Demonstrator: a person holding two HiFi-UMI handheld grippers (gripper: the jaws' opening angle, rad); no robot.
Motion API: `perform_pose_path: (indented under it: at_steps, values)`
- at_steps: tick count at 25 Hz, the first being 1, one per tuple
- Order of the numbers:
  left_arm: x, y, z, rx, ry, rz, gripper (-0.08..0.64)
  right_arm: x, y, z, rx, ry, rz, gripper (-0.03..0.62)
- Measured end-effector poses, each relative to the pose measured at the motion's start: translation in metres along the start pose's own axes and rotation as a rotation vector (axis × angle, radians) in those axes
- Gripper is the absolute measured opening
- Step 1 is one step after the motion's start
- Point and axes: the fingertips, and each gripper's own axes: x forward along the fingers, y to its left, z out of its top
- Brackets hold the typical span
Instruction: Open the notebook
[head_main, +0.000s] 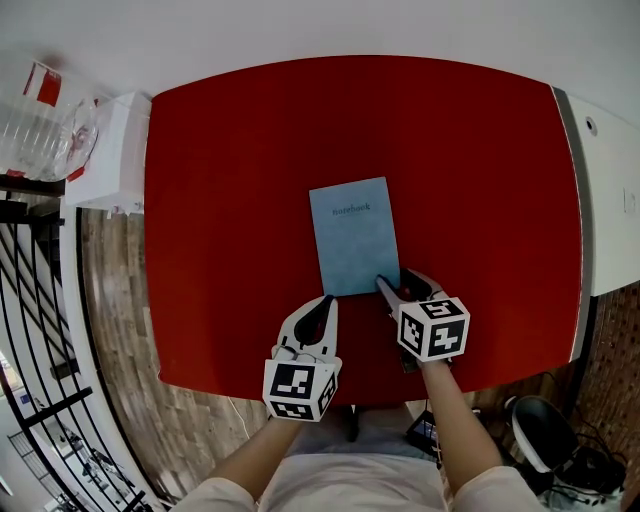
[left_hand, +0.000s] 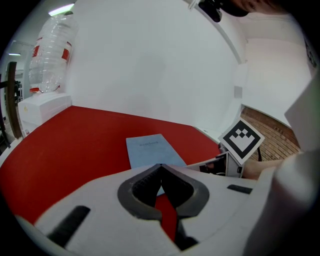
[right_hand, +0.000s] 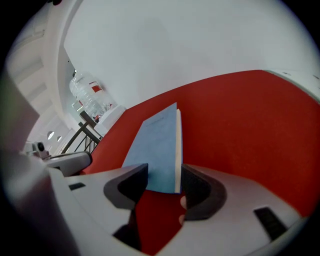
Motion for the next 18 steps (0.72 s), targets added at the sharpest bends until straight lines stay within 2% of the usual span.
perform_pose_path:
  at_steps: [4,8,11,14,18]
  values:
    - [0.002,0.004,-0.001,-0.011,-0.002,0.003,0.006,0.007,0.002,-0.001,-0.006,0.06,0.023,0.184]
    - [0.003,0.002,-0.003,-0.019,-0.002,0.003,0.006,0.008,-0.003,-0.003,-0.041,0.102,-0.005,0.176]
    - [0.006,-0.001,-0.006,-0.026,0.0,0.002,0.006,0.007,-0.01,-0.001,-0.059,0.106,-0.044,0.105]
    - [0.006,-0.001,-0.007,-0.032,0.001,0.006,0.006,0.004,-0.01,0.003,-0.048,0.081,-0.045,0.042]
    - [0.006,0.001,-0.008,-0.04,0.0,0.016,0.006,0.002,-0.005,0.005,-0.048,0.064,-0.033,0.021]
